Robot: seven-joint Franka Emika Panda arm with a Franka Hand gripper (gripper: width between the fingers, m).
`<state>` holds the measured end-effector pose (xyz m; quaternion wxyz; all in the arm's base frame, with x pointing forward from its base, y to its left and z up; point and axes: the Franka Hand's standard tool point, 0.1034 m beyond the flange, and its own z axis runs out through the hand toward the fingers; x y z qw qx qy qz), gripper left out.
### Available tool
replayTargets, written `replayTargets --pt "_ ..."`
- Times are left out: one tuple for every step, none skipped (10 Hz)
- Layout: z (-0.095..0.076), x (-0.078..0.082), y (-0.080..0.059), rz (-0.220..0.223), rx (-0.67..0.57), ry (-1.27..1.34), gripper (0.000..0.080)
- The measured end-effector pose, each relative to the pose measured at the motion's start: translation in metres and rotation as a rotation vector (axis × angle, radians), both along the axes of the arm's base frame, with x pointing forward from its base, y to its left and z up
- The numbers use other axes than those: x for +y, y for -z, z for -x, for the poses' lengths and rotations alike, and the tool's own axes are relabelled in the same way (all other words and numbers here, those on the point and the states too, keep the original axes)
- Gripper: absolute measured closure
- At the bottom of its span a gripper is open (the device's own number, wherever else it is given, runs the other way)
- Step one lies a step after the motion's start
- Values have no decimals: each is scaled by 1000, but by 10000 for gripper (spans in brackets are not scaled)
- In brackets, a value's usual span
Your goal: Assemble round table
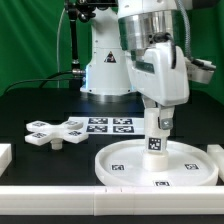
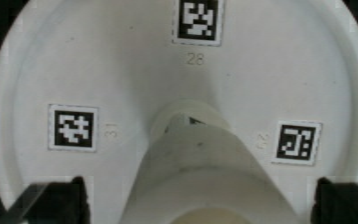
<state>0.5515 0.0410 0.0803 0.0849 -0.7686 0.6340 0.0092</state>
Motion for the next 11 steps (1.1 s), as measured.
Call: replayTargets --pt "-1 3 -1 16 -14 -104 151" --pt "-1 6 -1 24 -25 -180 151" --pt "-1 5 -1 32 -37 -264 151" --pt "-1 5 -1 38 -47 -334 150" --pt "-1 5 -1 45 -56 -401 150" --pt "-1 5 -1 51 -65 -468 150" --pt "-1 5 -1 62 -73 -546 150" --pt "0 5 -1 97 -74 -734 150" --pt "-2 5 -3 114 -77 -867 150" --pt "-5 3 -5 131 -93 -1008 150" --pt "-7 3 -7 136 -105 -1087 150"
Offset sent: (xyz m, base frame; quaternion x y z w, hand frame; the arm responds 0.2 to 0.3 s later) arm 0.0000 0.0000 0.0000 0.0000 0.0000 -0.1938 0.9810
